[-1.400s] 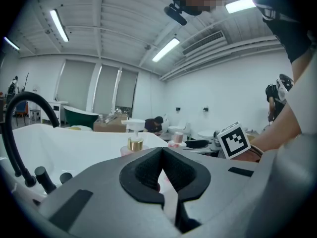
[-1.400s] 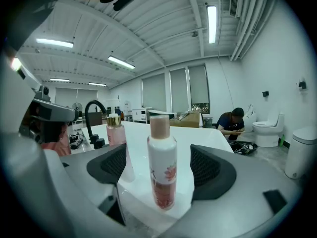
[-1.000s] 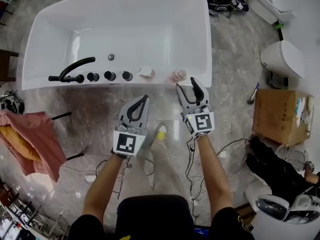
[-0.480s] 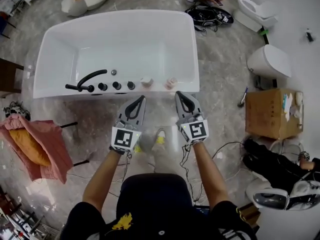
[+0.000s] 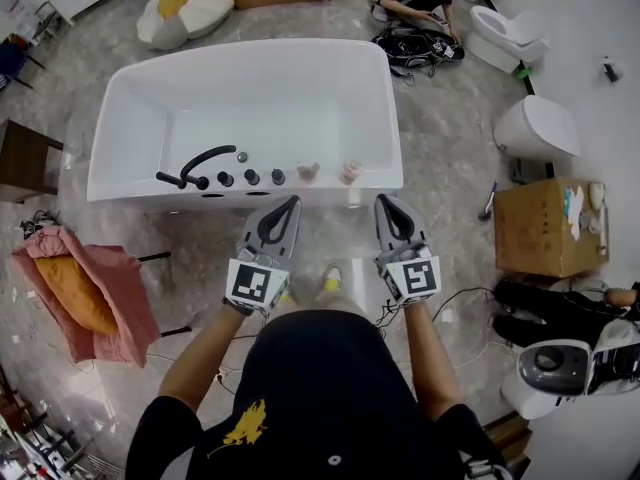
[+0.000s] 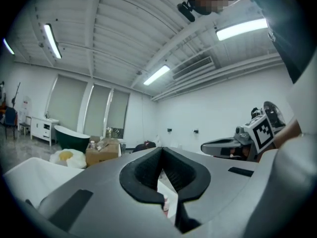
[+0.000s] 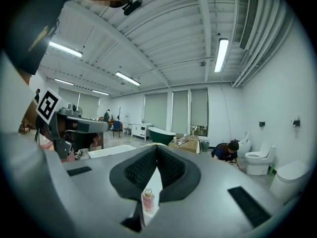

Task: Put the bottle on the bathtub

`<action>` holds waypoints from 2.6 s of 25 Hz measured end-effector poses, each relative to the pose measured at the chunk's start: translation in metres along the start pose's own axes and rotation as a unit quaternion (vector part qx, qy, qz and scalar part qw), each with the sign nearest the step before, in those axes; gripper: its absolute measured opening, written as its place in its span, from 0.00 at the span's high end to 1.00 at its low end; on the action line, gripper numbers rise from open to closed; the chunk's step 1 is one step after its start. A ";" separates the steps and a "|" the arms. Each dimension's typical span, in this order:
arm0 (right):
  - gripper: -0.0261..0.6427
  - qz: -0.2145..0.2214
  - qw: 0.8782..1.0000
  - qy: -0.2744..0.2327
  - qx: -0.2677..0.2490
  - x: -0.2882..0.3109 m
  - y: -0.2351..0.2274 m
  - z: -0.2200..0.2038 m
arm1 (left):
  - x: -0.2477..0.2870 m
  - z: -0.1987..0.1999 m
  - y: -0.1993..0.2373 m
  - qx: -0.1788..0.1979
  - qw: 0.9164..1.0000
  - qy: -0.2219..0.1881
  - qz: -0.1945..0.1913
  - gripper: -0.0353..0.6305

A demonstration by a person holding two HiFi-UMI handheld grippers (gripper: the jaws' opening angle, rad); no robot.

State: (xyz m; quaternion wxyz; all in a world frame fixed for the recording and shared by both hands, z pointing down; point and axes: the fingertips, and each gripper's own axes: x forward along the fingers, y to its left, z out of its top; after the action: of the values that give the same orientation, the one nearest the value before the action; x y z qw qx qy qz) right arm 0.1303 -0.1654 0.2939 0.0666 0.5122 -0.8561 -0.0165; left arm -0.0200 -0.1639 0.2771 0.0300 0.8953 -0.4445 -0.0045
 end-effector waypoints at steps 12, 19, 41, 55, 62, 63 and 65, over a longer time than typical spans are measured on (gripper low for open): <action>0.96 -0.065 0.998 -0.010 0.018 -0.040 -0.017 0.017 | -0.023 0.023 0.010 0.042 0.999 -0.002 0.023 0.93; 0.96 -0.075 0.997 -0.010 0.023 -0.045 -0.024 0.013 | -0.024 0.025 0.026 0.059 0.997 -0.006 0.041 0.93; 0.96 -0.060 0.998 -0.014 0.018 -0.043 -0.024 0.019 | -0.004 0.022 0.000 0.074 0.996 -0.027 0.041 0.93; 0.96 -0.062 0.998 -0.011 0.016 -0.048 -0.027 0.015 | -0.003 0.014 -0.006 0.079 0.997 -0.010 0.023 0.93; 0.96 -0.065 0.998 -0.009 0.017 -0.049 -0.029 0.015 | -0.001 0.012 -0.009 0.076 0.997 -0.006 0.019 0.93; 0.96 -0.066 0.998 -0.009 0.017 -0.050 -0.028 0.015 | -0.002 0.012 -0.009 0.077 0.997 -0.006 0.018 0.93; 0.96 -0.066 0.998 -0.009 0.016 -0.050 -0.027 0.015 | -0.003 0.011 -0.008 0.077 0.997 -0.004 0.017 0.93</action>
State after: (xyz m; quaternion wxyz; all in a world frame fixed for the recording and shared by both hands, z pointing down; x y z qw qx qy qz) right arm 0.1747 -0.1351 0.2712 0.0496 0.5688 -0.8209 -0.0114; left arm -0.0158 -0.1572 0.2651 -0.0414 0.8872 -0.4588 0.0265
